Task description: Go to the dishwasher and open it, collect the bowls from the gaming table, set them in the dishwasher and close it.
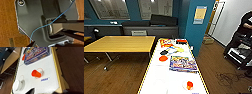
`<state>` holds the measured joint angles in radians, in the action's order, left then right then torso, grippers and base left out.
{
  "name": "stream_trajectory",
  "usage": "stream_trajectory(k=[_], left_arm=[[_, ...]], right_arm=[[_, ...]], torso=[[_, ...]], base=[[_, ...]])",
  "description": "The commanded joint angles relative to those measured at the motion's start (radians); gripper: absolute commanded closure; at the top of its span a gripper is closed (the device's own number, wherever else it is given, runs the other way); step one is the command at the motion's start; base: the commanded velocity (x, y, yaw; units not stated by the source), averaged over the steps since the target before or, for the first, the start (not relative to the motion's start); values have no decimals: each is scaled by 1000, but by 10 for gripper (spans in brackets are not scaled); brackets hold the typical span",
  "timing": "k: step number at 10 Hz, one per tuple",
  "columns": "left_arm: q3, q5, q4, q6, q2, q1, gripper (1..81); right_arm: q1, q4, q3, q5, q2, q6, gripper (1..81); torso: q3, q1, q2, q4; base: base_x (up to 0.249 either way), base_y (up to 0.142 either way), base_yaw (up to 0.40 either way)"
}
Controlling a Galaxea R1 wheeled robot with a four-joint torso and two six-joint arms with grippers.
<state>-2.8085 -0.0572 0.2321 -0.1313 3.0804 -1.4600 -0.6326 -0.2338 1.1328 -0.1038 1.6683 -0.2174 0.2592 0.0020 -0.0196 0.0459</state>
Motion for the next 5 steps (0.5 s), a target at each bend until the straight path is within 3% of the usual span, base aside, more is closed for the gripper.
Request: stream_trajectory(k=[1,3,4,5], left_arm=[[1,59,-7,1,0,20,10],[1,59,-8,-1,-2,20,10],[1,59,-8,-1,-3,20,10],[1,57,-8,-1,-3,20,10]], right_arm=[[176,-51,64,-154,7,-54,10],[242,-50,87,-200,63,-82,10],[267,-50,106,-221,93,-95,10],[289,-50,117,-231,104,-106,10]], torso=[[63,0,0,0],[103,0,0,0],[201,0,0,0],[161,0,1,0]], base=[[0,0,0],[0,0,0],[0,0,0],[0,0,0]])
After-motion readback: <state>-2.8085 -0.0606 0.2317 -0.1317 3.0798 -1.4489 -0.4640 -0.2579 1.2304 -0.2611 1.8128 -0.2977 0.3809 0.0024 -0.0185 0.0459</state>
